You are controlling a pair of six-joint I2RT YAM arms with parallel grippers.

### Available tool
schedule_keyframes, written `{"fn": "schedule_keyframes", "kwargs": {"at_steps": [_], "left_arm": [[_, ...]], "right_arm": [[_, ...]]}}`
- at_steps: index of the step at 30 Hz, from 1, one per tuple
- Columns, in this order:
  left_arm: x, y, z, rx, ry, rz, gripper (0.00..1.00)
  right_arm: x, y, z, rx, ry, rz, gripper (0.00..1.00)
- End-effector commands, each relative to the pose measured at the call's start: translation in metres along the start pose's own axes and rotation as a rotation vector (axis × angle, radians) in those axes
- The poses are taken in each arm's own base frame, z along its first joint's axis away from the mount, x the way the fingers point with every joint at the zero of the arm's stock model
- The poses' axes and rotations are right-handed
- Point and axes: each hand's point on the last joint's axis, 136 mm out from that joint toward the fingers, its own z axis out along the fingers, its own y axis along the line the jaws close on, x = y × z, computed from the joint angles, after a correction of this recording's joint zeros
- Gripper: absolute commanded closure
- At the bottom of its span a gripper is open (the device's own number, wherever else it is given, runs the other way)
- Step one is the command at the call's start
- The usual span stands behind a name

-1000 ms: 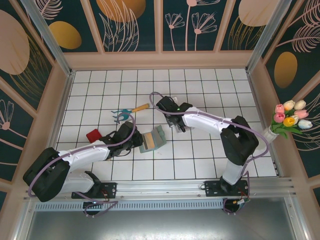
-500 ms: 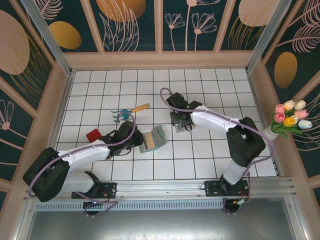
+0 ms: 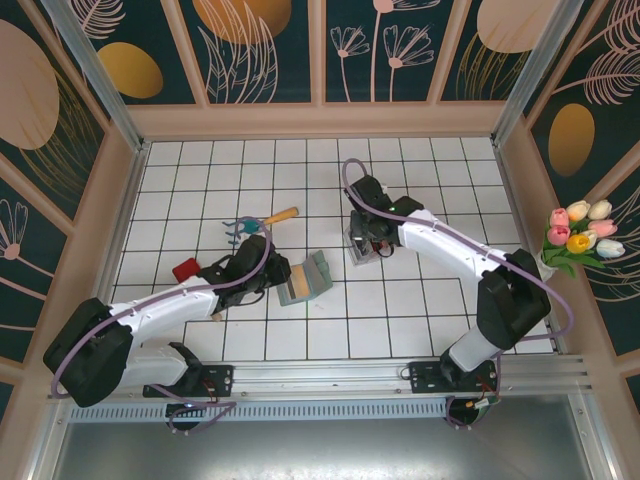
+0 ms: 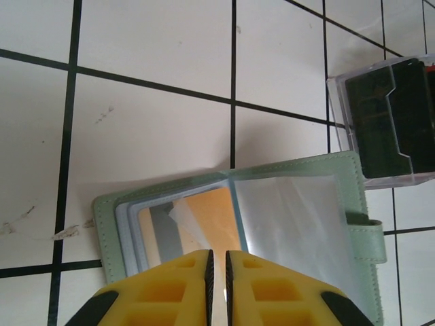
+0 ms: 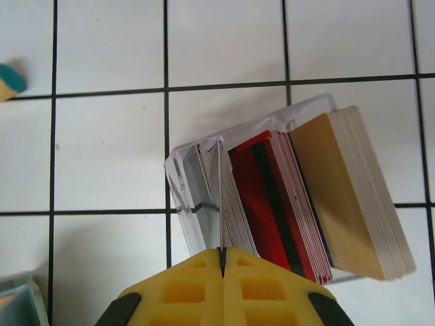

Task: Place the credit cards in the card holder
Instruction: Pick up several credit cards from the storage box, then separate the credit card.

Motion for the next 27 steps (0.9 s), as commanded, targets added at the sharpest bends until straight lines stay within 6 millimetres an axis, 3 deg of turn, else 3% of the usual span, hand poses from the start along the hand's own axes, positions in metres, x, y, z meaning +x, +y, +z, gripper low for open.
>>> {"fn": "schedule_keyframes", "kwargs": {"at_steps": [1,6,11,13,16,19,23,27], "left_arm": [[-0.007,-0.009,-0.007,0.013,-0.015,-0.020,0.82],[-0.016,-0.022,-0.013,0.047,-0.034,-0.037,0.78],[-0.036,-0.046,-0.031,0.195,-0.053,-0.088,0.67],[-0.050,-0.054,-0.042,0.319,-0.065,-0.155,0.58],[-0.075,-0.077,-0.072,0.541,-0.110,-0.207,0.38],[-0.091,-0.097,-0.095,0.636,-0.152,-0.186,0.21],[-0.097,-0.130,-0.116,0.800,-0.125,-0.140,0.15],[-0.100,-0.148,-0.133,0.925,-0.125,-0.125,0.16]], "right_arm": [[-0.014,-0.001,-0.016,0.072,-0.049,0.066,1.00],[-0.020,0.032,-0.038,-0.036,-0.114,0.085,1.00],[-0.032,0.085,-0.090,-0.480,-0.130,0.094,1.00],[-0.035,0.094,-0.113,-0.652,-0.134,0.112,1.00],[-0.036,0.100,-0.141,-0.892,-0.104,0.112,1.00],[-0.036,0.101,-0.158,-1.027,-0.075,0.106,1.00],[-0.036,0.106,-0.176,-1.168,-0.048,0.091,1.00],[-0.035,0.111,-0.182,-1.229,-0.022,0.071,1.00]]}}
